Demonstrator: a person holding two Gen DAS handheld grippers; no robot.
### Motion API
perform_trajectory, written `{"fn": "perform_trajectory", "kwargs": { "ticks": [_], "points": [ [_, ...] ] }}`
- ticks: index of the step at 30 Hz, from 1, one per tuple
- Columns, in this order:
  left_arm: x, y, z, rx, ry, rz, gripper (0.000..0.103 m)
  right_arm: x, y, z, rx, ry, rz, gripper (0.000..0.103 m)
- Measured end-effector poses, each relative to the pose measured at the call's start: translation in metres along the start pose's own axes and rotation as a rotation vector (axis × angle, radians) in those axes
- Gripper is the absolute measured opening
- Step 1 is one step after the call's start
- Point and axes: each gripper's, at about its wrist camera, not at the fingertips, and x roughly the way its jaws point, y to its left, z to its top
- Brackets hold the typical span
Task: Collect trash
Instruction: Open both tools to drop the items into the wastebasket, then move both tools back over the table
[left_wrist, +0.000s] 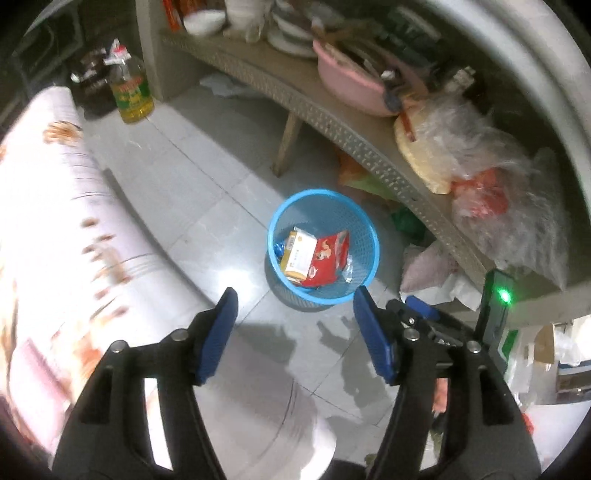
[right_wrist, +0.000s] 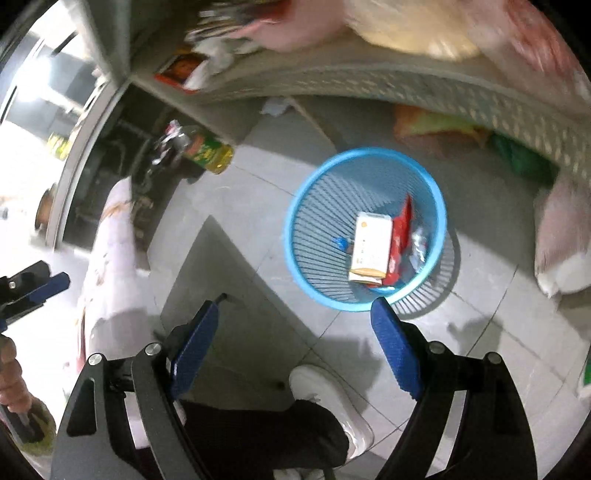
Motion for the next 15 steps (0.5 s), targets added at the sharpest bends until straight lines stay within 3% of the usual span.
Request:
{"fn": "perform_trajectory", "kwargs": {
  "ticks": [10,15],
  "points": [
    [-0.128,0.031,-0.105,-0.022,-0.300,0.122,0.078,-0.058,0.120,-0.025,-0.377,-0.099,-0.042,0.091],
    [-0.184,0.065,-0.179,-0.093,-0.459,0.262,0.083,-0.074,0.166,-0.044,-0.499,-0.099,0.001,0.092]
  ]
}}
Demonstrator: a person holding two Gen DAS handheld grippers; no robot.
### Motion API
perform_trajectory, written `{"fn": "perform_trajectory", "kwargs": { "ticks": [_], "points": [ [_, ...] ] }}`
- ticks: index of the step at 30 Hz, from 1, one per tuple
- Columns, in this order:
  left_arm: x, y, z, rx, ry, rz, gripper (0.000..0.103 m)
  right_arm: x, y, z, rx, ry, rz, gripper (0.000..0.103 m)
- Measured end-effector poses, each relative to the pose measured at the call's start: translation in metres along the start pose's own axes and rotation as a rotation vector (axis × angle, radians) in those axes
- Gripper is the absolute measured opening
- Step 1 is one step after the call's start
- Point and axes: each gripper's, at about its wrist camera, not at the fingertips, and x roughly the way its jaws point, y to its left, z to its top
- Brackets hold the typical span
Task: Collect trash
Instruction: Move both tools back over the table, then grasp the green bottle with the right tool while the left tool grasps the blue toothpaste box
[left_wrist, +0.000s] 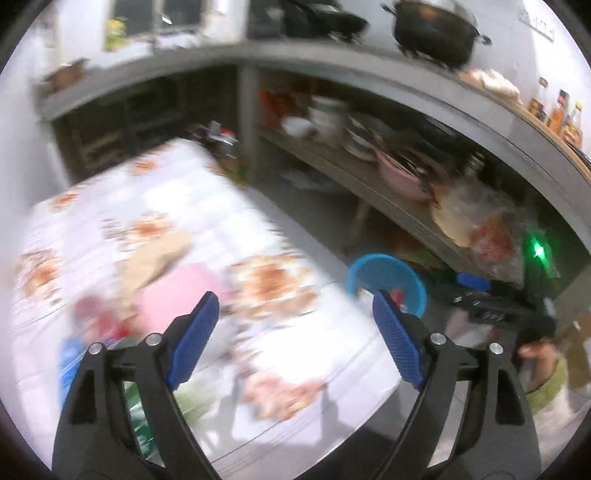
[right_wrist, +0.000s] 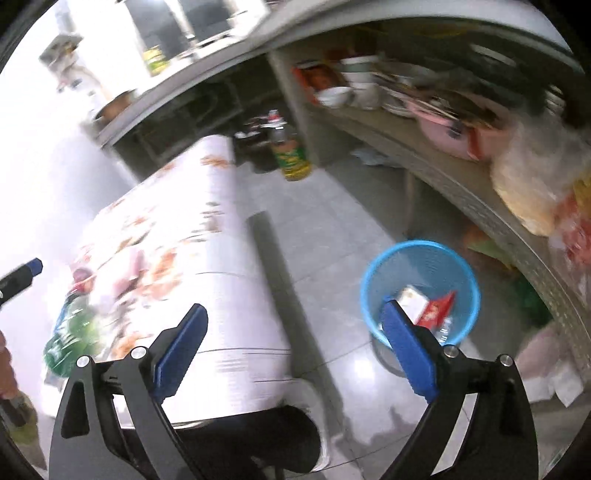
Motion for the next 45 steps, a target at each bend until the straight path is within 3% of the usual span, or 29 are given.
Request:
{"fn": "perform_trajectory", "kwargs": {
  "ticks": [4,9,12,17,24,28,36,39,45],
  "points": [
    [-0.034,0.029,-0.033,-0.021,-0.031,0.097,0.083,0.003,0.037,0.004,-0.061,0.035,0.061,0.092],
    [-0.052,0.059,-0.065,-0.061,-0.052,0.164,0.083,0.015,0.087,0.009,-0.112,0.076,0.126,0.092],
    [-0.054,0.069,-0.078,-0.072,-0.060,0.164,0.083,0.026,0.114,0.007,-0.116,0.119,0.200,0.092],
    [-0.049,0.078,-0.103,-0.054,-0.024,0.169,0.083,0.056,0.162,-0.006,-0.073,0.275,0.405,0.092],
    [-0.048,0.115,-0.124,-0.190,-0.003,0.150,0.083,0.097,0.206,-0.023,0.010,0.449,0.528,0.092],
    [-0.044,0.121,-0.127,-0.192,-0.011,0.155,0.083,0.111,0.219,-0.029,0.071,0.498,0.547,0.092],
    [-0.032,0.116,-0.115,-0.138,-0.014,0.135,0.083,0.116,0.222,-0.033,0.103,0.514,0.525,0.092],
    [-0.016,0.122,-0.108,-0.152,0.042,0.139,0.083,0.118,0.218,-0.033,0.116,0.511,0.520,0.092],
    [-0.009,0.115,-0.108,-0.208,0.082,-0.016,0.083,0.109,0.205,-0.034,0.116,0.497,0.508,0.092]
  ]
}}
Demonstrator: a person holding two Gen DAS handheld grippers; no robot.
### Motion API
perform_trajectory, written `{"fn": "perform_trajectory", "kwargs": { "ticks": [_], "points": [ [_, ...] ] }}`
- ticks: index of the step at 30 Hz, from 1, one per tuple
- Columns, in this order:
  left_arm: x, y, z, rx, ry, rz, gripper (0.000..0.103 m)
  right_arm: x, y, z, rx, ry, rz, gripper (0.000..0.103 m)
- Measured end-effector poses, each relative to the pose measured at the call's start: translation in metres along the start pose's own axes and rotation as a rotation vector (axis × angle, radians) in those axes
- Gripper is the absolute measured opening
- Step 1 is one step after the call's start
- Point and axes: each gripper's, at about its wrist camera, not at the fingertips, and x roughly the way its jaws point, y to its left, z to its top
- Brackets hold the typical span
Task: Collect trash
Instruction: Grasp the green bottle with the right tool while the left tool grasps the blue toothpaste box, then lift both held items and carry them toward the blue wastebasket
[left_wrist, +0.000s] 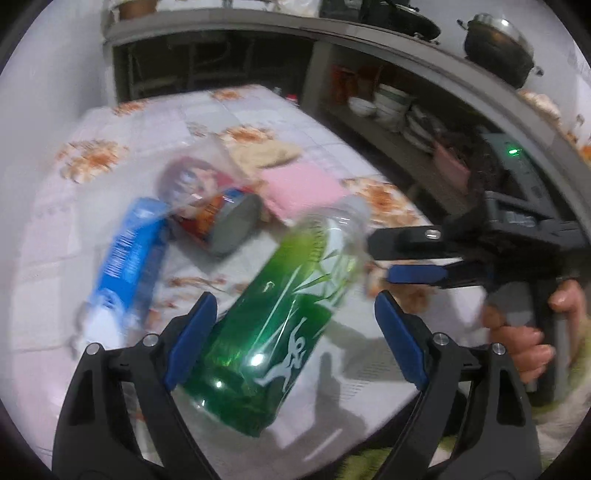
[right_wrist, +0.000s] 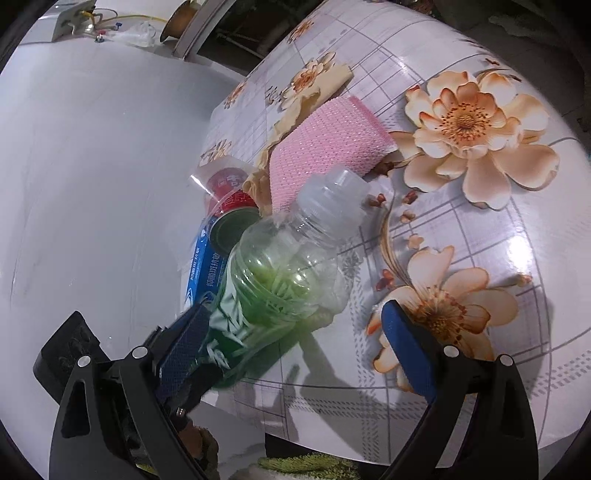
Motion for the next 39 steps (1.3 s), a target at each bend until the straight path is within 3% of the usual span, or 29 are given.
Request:
{"fn": "perform_trajectory", "kwargs": {
  "ticks": [8,11,13,15,19,22,25,27,30,31,35,39],
  "points": [
    [0.013,-0.027,-0.019,-0.112,0.058,-0.309,0.083,-0.007,-0.005,-0.008,-0.045,-0.013,-0.072,0.092],
    [0.017,-0.041,-0.025,-0.098,0.063,-0.343,0.083,-0.004,-0.002,-0.011,-0.080,-0.009,-0.119,0.090],
    [0.015,-0.045,-0.026,-0.074,0.054,-0.328,0.083,-0.004,-0.002,-0.012,-0.109,0.001,-0.149,0.082],
    [0.007,-0.043,-0.026,-0.047,0.023,-0.282,0.083,-0.002,-0.004,-0.012,-0.113,0.004,-0.156,0.066],
    [-0.022,-0.020,-0.026,-0.032,-0.058,-0.099,0.083,-0.007,-0.010,-0.011,-0.108,-0.001,-0.150,0.066],
    [-0.043,0.009,-0.025,-0.040,-0.111,0.136,0.083,-0.010,-0.013,-0.010,-0.112,-0.006,-0.149,0.066],
    [-0.042,0.041,-0.026,-0.043,-0.066,0.454,0.079,-0.010,-0.012,-0.009,-0.117,-0.003,-0.147,0.066],
    [-0.034,0.053,-0.029,-0.038,-0.012,0.534,0.072,-0.008,-0.010,-0.009,-0.124,-0.003,-0.154,0.066],
    [-0.023,0.066,-0.034,-0.079,0.065,0.499,0.053,-0.008,-0.009,-0.009,-0.129,-0.002,-0.157,0.066],
    [-0.020,0.068,-0.036,-0.093,0.084,0.481,0.042,-0.007,-0.009,-0.008,-0.129,-0.002,-0.156,0.066],
    [-0.022,0.061,-0.043,-0.116,0.099,0.451,0.034,-0.007,-0.009,-0.007,-0.131,-0.004,-0.160,0.066],
    [-0.033,0.039,-0.057,-0.112,0.165,0.394,0.033,-0.010,-0.009,-0.008,-0.147,-0.002,-0.172,0.066]
  ]
}}
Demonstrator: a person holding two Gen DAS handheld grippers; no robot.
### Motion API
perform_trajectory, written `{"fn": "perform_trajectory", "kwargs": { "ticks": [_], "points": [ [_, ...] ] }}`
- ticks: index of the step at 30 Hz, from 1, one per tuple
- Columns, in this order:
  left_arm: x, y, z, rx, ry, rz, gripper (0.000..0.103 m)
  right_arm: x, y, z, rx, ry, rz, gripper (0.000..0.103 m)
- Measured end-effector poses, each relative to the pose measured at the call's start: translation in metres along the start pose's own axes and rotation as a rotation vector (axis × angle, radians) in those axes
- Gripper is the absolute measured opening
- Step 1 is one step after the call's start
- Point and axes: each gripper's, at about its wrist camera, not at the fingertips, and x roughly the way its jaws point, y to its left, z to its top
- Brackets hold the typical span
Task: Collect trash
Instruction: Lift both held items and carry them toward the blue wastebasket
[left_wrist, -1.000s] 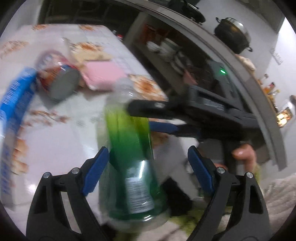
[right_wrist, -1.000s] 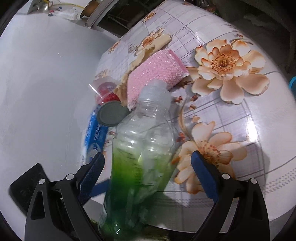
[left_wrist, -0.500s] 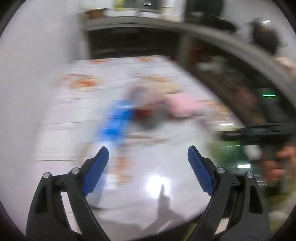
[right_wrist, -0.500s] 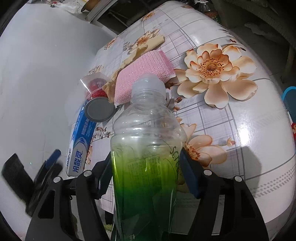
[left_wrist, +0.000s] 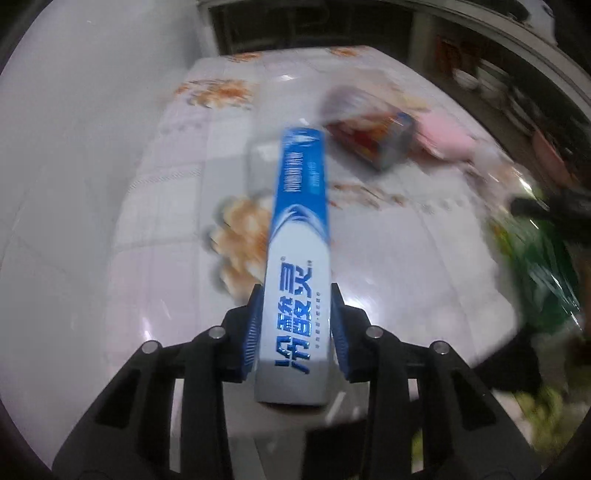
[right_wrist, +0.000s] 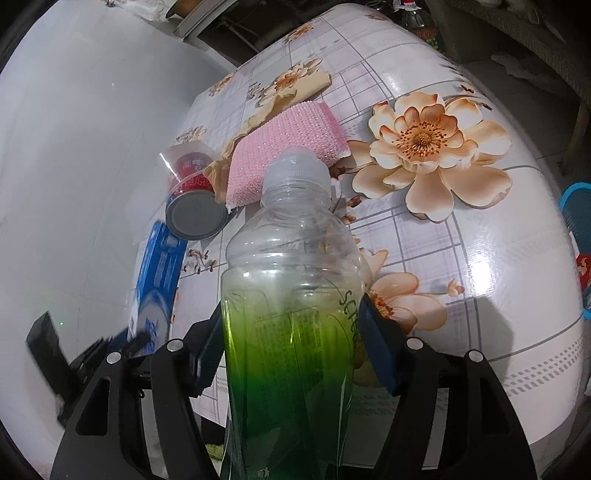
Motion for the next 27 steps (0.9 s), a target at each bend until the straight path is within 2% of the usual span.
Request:
{"fn": "perform_trajectory", "kwargs": {
  "ticks": [3,5,7,10,12,15,19,27],
  "points": [
    [-0.004,-0.013,-0.009,0.036,0.028,-0.028,0.041,0.000,0.000,0.000,-0.006,0.004,-0.001,0.066],
    [-0.004,-0.020,-0.010,0.045,0.022,-0.048,0.051,0.000,0.002,0.000,-0.019,0.009,-0.012,0.066],
    [-0.001,-0.021,-0.004,0.024,0.020,-0.054,0.052,-0.001,0.003,0.000,-0.025,0.017,-0.025,0.066],
    [0.003,-0.016,0.009,-0.027,0.015,-0.118,0.056,-0.003,0.003,-0.001,-0.025,0.028,-0.032,0.066],
    [0.010,-0.011,0.020,-0.046,0.016,-0.133,0.056,-0.004,0.001,-0.001,-0.025,0.035,-0.033,0.066],
    [0.018,-0.007,0.028,-0.046,0.010,-0.117,0.055,-0.004,0.000,-0.001,-0.024,0.039,-0.030,0.067],
    [0.035,-0.004,0.034,-0.063,0.046,-0.133,0.045,-0.002,0.002,0.000,-0.034,0.037,-0.033,0.066],
    [0.053,0.004,0.035,-0.108,0.075,-0.144,0.036,-0.003,0.001,-0.002,-0.031,0.027,-0.018,0.066]
  ]
}}
